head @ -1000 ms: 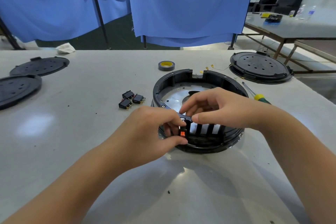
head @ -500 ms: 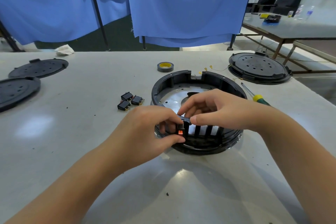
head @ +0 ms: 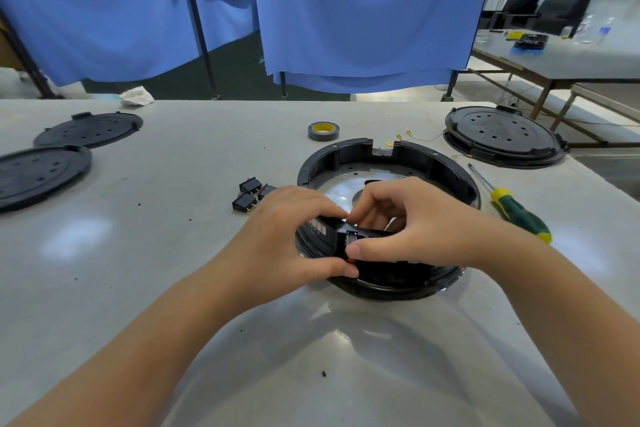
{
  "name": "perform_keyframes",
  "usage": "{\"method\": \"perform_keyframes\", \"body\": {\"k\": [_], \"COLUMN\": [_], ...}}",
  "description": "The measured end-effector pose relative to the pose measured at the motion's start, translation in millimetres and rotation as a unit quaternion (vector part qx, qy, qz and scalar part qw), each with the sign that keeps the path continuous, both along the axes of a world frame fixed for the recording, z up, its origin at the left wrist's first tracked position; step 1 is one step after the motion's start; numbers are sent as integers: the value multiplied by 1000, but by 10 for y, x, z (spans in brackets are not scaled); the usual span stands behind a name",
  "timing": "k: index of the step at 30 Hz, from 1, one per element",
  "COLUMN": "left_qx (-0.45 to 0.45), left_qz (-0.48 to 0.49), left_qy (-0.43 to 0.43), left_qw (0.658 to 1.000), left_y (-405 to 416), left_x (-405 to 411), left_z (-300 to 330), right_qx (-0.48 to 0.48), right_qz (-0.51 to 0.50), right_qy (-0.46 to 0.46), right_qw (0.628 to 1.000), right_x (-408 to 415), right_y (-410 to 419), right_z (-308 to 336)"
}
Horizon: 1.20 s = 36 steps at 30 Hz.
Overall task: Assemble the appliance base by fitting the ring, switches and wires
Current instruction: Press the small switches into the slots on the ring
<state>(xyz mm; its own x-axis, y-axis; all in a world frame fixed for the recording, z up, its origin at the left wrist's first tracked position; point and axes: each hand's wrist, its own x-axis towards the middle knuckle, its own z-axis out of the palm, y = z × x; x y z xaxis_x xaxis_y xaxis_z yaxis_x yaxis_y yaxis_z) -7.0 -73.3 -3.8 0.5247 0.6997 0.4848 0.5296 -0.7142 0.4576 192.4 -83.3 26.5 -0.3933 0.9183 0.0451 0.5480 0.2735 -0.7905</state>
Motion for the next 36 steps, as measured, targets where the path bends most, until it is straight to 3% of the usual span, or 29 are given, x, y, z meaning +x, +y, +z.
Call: {"method": "perform_keyframes", "body": {"k": [12, 20, 36], "left_qx": [-27, -149, -165], "left_qz": [-2, -18, -24], "left_qy": [-29, -49, -67], "left_qw": [999, 987, 984], "left_y": [53, 69, 25], "left_x": [-15, -132, -110], "left_z": [5, 80, 105], "right_qx": [79, 33, 6], "right_qz": [-6, 22, 13], "right_qy": [-19, 8, 16], "right_qw": [997, 999, 1000], "right_x": [-23, 30, 37], "right_y": [-12, 37, 51], "right_z": [-44, -42, -38]}}
